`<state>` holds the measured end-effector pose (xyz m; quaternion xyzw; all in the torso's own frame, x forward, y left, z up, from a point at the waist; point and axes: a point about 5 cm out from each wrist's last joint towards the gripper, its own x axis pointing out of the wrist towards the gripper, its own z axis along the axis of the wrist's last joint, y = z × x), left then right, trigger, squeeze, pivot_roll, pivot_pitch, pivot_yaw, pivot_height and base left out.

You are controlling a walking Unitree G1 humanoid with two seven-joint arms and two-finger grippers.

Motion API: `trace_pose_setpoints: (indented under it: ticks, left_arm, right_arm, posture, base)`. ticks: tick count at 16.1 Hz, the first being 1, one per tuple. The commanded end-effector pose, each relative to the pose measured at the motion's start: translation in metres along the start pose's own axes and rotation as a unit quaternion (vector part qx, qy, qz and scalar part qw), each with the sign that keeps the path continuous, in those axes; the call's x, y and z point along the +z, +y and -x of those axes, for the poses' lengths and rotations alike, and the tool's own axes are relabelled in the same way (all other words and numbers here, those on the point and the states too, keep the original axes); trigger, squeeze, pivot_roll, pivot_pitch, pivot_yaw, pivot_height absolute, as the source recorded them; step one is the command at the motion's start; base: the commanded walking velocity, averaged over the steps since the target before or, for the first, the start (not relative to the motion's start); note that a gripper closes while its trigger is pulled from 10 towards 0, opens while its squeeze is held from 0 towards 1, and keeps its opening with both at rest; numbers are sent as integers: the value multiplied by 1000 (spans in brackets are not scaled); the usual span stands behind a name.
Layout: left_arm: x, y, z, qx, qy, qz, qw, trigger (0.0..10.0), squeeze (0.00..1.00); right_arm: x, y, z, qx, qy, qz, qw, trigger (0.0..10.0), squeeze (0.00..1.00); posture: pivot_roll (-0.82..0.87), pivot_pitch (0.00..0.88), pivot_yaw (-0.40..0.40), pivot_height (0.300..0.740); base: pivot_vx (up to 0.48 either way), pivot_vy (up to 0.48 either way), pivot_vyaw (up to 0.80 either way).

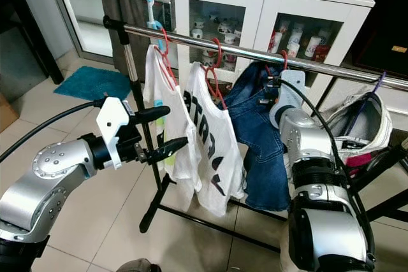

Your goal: Hang hanger

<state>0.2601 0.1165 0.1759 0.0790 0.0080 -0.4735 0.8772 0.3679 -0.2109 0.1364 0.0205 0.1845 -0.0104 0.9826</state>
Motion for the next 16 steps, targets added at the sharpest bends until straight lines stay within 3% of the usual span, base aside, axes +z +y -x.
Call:
trace_pose_setpoints:
  ticks: [1,2,3,8,12,16]
  left_arm:
    - [5,-2,-2,-10,-2,-11,1000,10000,0]
    - [5,-3,-2,-10,-3,-11,1000,10000,0]
    - [6,-3,-2,-10,-4,-12,1000,10000,0]
    - [3,-2,1,0,-5,-10,1000,10000,0]
    - [1,-2,0,11,-6,-8,1000,10000,0]
    - [1,-2,2,25,-9,-10,1000,10000,0]
  right_arm:
    - [-17,-5,1,-4,35,-7,999,10000,0]
    - [-15,-6,4,-3,23,-9,1000,10000,714]
    - [-13,-7,6,-2,13,-9,1000,10000,976]
    - [5,-6,27,17,-48,-4,999,10000,1000]
    - [25,-4,53,43,-90,17,995,10000,1000]
    - [33,-12,79,42,-99,41,993,10000,1000]
  posture:
    - [78,29,1,740]
    - [78,28,1,740]
    - [79,28,0,740]
    - [76,33,4,740]
    - [68,38,3,740]
    - [64,44,3,740]
  base:
    - [0,0,0]
    - [0,0,0]
    - [0,0,0]
    - [0,0,0]
    - [0,0,0]
    - [0,0,0]
